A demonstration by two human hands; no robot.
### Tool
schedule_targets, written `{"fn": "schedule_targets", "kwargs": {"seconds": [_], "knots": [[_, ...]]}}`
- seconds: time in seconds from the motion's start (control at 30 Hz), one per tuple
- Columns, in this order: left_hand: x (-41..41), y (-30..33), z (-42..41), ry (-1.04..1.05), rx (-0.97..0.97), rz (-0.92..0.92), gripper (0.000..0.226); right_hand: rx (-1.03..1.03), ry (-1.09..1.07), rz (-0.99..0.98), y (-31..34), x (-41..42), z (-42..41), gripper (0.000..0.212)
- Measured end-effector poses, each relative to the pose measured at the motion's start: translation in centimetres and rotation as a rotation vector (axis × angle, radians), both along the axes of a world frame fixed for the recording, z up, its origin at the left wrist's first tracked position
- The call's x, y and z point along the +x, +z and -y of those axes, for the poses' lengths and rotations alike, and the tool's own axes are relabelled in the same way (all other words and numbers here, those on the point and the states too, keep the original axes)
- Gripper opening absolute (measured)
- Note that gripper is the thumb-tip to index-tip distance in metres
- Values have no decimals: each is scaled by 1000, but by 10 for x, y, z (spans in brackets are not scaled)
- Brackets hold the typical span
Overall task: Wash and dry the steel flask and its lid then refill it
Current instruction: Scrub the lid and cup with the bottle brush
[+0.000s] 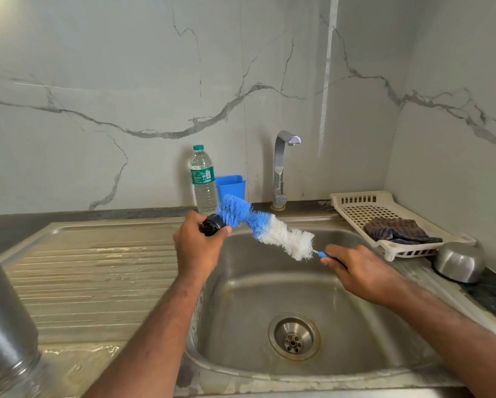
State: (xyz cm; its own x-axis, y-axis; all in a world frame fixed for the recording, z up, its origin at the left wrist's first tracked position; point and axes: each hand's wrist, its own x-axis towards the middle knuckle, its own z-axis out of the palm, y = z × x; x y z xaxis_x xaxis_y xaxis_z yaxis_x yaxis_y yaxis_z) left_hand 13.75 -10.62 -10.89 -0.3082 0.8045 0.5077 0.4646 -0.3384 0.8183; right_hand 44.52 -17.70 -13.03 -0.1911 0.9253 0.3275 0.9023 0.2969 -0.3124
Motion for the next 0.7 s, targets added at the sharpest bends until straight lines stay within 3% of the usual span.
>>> {"fn": "schedule_targets", "kwargs": {"seconds": [0.13,0.3,0.5,0.7], "knots": [[11,-2,3,-94,9,-61,42,25,-30,-16,2,-9,-2,29],[2,0,3,-73,-23,97,36,15,-22,-18,2,5,2,29],[12,-10,1,-245,-57,87,37,35,-26,-60,2,-4,-1,30],[4,-4,-1,-557,-141,774,30,21,-5,-157,1,9,-1,37]]}}
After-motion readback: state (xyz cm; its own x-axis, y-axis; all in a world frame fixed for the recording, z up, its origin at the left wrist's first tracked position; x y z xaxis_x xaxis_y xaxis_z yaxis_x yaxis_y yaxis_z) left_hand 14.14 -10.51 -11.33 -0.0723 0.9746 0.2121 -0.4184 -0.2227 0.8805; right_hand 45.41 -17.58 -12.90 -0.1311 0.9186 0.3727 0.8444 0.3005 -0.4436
